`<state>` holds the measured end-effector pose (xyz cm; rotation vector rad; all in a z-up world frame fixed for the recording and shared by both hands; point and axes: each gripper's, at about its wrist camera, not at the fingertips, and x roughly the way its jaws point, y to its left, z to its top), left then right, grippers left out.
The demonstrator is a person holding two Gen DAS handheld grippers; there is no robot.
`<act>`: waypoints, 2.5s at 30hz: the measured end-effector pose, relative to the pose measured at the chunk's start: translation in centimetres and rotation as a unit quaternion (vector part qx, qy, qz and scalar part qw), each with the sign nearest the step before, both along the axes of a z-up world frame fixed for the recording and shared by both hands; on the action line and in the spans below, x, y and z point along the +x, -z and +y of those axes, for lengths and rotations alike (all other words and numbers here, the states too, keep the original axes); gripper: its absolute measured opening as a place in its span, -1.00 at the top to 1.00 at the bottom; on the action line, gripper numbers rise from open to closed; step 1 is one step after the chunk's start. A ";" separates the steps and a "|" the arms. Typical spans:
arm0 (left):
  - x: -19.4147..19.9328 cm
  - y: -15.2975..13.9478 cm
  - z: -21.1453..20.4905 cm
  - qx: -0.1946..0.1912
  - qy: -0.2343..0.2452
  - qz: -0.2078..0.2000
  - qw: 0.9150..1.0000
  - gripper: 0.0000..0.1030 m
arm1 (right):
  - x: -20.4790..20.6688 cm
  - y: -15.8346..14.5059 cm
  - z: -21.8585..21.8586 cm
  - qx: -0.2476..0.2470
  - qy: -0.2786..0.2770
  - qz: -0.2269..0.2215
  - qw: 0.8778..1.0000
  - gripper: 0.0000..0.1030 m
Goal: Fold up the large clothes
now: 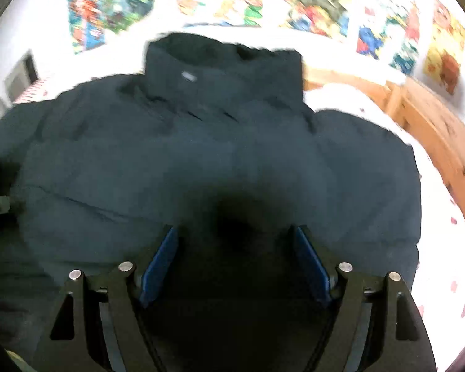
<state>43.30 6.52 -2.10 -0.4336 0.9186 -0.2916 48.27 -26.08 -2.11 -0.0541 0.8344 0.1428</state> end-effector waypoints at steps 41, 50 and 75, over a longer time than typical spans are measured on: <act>-18.0 -4.9 20.2 0.047 -0.481 -0.138 0.864 0.84 | -0.5 2.7 16.4 -0.034 -0.135 -0.004 0.990 -0.87; -14.3 -15.9 13.2 0.146 -0.335 -0.282 0.887 0.85 | -1.2 -2.2 12.3 0.022 -0.118 -0.044 0.992 -0.87; -1.3 -6.3 -21.7 0.200 0.296 -0.190 0.915 0.86 | -6.5 -3.5 -11.9 0.053 0.153 -0.030 0.986 -0.87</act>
